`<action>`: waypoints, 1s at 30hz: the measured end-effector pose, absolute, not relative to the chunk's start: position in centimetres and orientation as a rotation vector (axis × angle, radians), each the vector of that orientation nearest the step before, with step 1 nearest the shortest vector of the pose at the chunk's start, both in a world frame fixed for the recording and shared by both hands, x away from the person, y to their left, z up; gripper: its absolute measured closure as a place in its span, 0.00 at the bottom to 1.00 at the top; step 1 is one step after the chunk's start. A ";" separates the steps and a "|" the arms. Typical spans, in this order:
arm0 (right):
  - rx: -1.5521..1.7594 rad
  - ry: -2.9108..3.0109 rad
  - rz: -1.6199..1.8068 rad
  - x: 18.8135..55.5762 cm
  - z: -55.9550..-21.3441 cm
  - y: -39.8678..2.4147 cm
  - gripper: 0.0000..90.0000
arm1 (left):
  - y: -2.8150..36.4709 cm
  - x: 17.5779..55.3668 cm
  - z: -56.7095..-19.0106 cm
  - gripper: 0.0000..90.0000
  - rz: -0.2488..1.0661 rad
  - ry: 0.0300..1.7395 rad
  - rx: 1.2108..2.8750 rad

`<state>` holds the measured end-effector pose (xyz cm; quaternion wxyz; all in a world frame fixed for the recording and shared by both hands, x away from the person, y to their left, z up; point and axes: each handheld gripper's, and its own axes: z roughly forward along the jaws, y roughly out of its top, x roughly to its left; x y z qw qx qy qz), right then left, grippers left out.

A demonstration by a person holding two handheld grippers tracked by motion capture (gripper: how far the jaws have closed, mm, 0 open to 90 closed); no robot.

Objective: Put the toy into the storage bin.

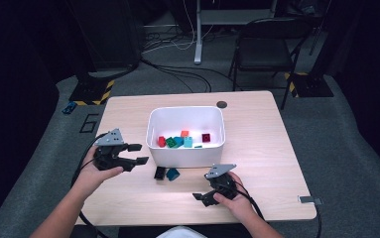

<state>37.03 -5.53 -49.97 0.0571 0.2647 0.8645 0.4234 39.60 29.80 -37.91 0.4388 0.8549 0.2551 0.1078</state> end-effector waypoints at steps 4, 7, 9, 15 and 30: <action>0.809 2.618 1.281 37.0 -50.0 -5.6 0.16 | 29.6 39.4 -39.3 0.47 0.269 0.635 2.140; 0.810 2.613 1.284 37.0 -49.9 -5.6 0.16 | 29.6 39.4 -40.3 0.47 0.249 0.642 2.146; 0.815 2.613 1.283 37.0 -49.9 -5.6 0.16 | 29.7 39.5 -40.9 0.47 0.236 0.651 2.149; 0.817 2.590 1.297 37.0 -49.8 -5.7 0.17 | 29.7 39.7 -43.1 0.47 0.248 0.681 2.158; 0.815 2.588 1.295 36.9 -49.8 -5.6 0.17 | 28.9 40.4 -47.5 0.46 0.197 0.729 2.176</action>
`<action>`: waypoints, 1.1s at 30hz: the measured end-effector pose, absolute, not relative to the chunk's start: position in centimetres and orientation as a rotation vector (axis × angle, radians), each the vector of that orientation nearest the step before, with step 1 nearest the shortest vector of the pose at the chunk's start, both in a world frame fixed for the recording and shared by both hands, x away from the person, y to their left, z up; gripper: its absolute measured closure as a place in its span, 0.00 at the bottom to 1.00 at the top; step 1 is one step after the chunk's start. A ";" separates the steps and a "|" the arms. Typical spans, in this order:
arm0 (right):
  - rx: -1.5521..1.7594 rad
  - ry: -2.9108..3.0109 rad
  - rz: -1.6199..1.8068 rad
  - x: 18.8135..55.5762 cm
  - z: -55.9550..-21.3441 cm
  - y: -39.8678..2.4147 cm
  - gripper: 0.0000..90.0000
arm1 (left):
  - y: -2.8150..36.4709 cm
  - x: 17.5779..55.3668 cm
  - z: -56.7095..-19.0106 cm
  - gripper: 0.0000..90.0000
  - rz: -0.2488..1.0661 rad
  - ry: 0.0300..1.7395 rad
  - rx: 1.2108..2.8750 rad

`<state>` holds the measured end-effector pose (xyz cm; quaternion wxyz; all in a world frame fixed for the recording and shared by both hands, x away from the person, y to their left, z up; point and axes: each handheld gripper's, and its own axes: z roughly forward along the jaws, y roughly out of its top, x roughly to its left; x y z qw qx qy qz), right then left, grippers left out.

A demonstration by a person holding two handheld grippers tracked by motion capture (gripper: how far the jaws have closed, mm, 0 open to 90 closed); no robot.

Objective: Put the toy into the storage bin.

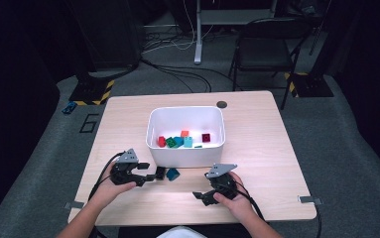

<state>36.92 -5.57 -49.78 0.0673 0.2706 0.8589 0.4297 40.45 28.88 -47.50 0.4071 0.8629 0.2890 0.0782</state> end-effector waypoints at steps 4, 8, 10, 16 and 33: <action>0.811 2.592 1.291 36.9 -49.8 -5.5 0.17 | 29.0 40.5 -48.2 0.46 0.188 0.754 2.176; 0.805 2.593 1.290 36.9 -49.8 -5.5 0.17 | 28.9 40.6 -48.9 0.46 0.172 0.761 2.190; 0.794 2.593 1.290 37.0 -49.8 -5.5 0.18 | 28.8 40.6 -49.4 0.46 0.172 0.764 2.193; 0.809 2.588 1.293 37.0 -49.8 -5.6 0.18 | 28.1 40.8 -49.8 0.42 0.175 0.777 2.207; 0.810 2.588 1.292 36.9 -49.8 -5.7 0.18 | 26.1 41.7 -50.9 0.39 0.133 0.788 2.227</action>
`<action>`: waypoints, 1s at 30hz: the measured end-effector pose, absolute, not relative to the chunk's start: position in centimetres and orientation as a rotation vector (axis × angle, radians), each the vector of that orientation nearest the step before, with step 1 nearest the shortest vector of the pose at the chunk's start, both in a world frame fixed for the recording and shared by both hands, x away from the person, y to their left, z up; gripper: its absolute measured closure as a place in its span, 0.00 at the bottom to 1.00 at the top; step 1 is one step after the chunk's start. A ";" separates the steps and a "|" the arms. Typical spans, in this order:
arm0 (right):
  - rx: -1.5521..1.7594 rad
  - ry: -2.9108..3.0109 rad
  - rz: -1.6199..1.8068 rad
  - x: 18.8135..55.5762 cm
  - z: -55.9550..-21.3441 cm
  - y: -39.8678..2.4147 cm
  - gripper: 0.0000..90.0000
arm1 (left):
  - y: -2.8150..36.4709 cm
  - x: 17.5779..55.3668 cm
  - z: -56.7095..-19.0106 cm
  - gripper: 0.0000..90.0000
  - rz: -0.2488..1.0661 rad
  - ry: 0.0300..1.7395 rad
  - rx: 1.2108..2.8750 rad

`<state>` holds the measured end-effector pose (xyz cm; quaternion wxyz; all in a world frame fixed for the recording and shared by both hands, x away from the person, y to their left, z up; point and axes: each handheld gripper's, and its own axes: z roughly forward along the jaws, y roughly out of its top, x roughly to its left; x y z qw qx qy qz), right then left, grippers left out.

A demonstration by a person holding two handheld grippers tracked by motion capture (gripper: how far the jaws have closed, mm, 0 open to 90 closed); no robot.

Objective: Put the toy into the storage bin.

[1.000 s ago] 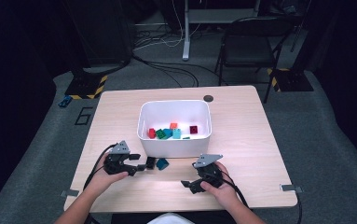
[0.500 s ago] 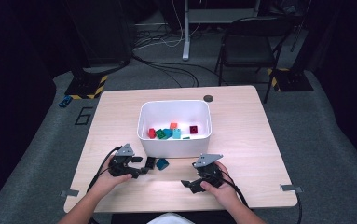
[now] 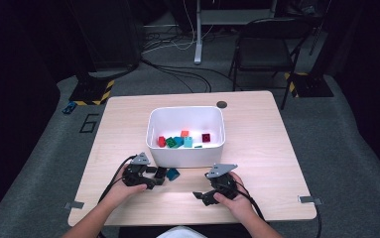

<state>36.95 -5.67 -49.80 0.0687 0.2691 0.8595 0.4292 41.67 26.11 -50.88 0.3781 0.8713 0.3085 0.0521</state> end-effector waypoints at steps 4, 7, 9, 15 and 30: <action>0.805 2.592 1.289 36.9 -49.8 -5.7 0.18 | 25.8 41.8 -51.1 0.40 0.156 0.798 2.237; 0.802 2.594 1.291 36.9 -49.8 -5.7 0.18 | 25.7 42.1 -51.3 0.43 0.153 0.804 2.254; 0.796 2.596 1.290 36.9 -49.8 -5.7 0.18 | 25.6 42.2 -51.4 0.43 0.150 0.807 2.255; 0.808 2.595 1.290 36.9 -49.8 -5.8 0.18 | 26.2 41.8 -51.4 0.50 0.147 0.798 2.247; 0.799 2.596 1.288 37.0 -49.8 -5.8 0.18 | 27.0 41.6 -51.0 0.56 0.179 0.806 2.232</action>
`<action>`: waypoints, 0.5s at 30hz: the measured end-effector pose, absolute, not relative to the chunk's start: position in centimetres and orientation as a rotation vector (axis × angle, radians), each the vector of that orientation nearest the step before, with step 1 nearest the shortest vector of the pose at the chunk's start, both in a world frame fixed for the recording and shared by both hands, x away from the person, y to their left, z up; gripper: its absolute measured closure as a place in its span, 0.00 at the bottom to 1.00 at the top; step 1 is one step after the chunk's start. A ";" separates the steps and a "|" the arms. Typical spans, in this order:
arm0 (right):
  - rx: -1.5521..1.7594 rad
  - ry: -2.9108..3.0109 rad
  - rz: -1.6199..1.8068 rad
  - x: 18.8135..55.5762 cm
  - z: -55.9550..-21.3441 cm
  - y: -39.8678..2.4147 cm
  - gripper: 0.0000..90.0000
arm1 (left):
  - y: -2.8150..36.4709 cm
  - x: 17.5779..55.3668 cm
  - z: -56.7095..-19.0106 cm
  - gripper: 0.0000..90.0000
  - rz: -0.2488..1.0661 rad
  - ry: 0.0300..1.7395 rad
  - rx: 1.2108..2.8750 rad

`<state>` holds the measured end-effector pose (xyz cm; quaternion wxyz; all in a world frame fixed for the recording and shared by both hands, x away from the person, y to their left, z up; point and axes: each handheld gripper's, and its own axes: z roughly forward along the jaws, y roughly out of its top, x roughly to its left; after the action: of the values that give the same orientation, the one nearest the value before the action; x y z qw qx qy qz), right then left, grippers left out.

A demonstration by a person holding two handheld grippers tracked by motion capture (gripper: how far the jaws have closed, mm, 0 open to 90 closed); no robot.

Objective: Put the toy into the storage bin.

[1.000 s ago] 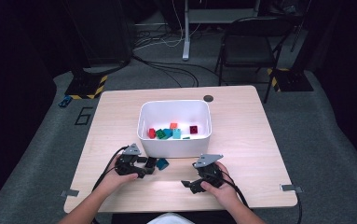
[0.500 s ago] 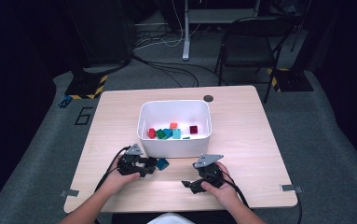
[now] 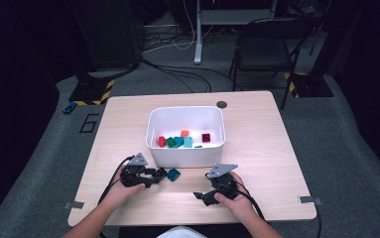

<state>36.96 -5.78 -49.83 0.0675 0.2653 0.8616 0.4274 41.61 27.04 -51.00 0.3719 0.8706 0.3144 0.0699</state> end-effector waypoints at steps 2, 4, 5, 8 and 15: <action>0.794 2.599 1.287 37.0 -49.8 -5.8 0.18 | 26.8 41.8 -51.1 0.56 0.177 0.808 2.233; 0.796 2.597 1.286 37.0 -49.8 -5.8 0.18 | 26.6 41.8 -51.2 0.56 0.168 0.811 2.238; 0.795 2.597 1.285 37.0 -49.9 -5.8 0.18 | 26.4 41.8 -51.3 0.57 0.168 0.816 2.237; 0.791 2.599 1.281 37.0 -49.9 -5.7 0.18 | 26.4 41.8 -51.3 0.63 0.159 0.805 2.247; 0.791 2.599 1.281 37.0 -49.9 -5.7 0.18 | 26.9 41.5 -50.6 0.65 0.157 0.804 2.219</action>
<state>36.96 -5.72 -49.87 0.0689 0.2627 0.8633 0.4255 41.54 26.90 -50.63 0.3783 0.8684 0.3146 0.0613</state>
